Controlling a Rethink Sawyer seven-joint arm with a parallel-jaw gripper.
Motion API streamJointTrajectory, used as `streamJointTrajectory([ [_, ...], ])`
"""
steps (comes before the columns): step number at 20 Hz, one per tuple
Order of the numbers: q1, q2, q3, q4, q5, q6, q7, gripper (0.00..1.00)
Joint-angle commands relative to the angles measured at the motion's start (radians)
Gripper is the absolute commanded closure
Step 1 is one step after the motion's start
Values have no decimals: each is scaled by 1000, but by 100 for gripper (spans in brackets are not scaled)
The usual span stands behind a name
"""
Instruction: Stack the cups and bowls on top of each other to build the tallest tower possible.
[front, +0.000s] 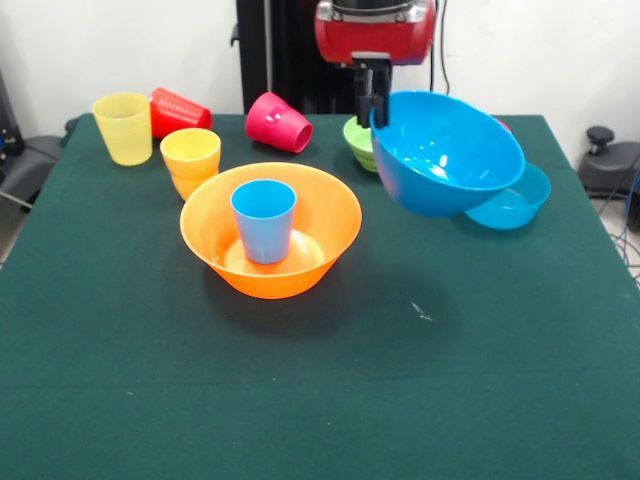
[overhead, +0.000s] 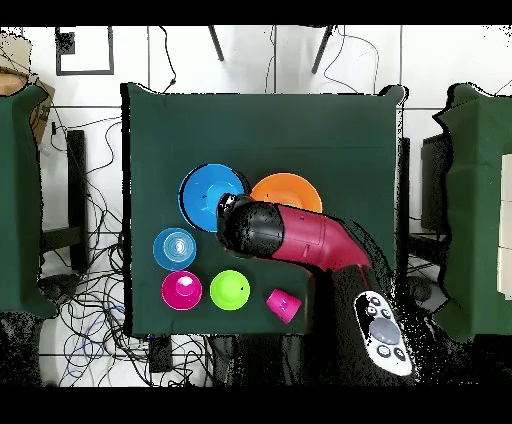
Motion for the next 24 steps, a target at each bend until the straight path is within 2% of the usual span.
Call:
streamJointTrajectory([
  [1, -67, -33, 170, 104, -43, 126, -139, 100],
  [8, -158, -77, 252, 177, -54, 127, -179, 100],
  [14, -231, -83, 329, 201, -61, 139, -199, 100],
  [24, -383, -104, 448, 255, -123, 169, -245, 100],
])
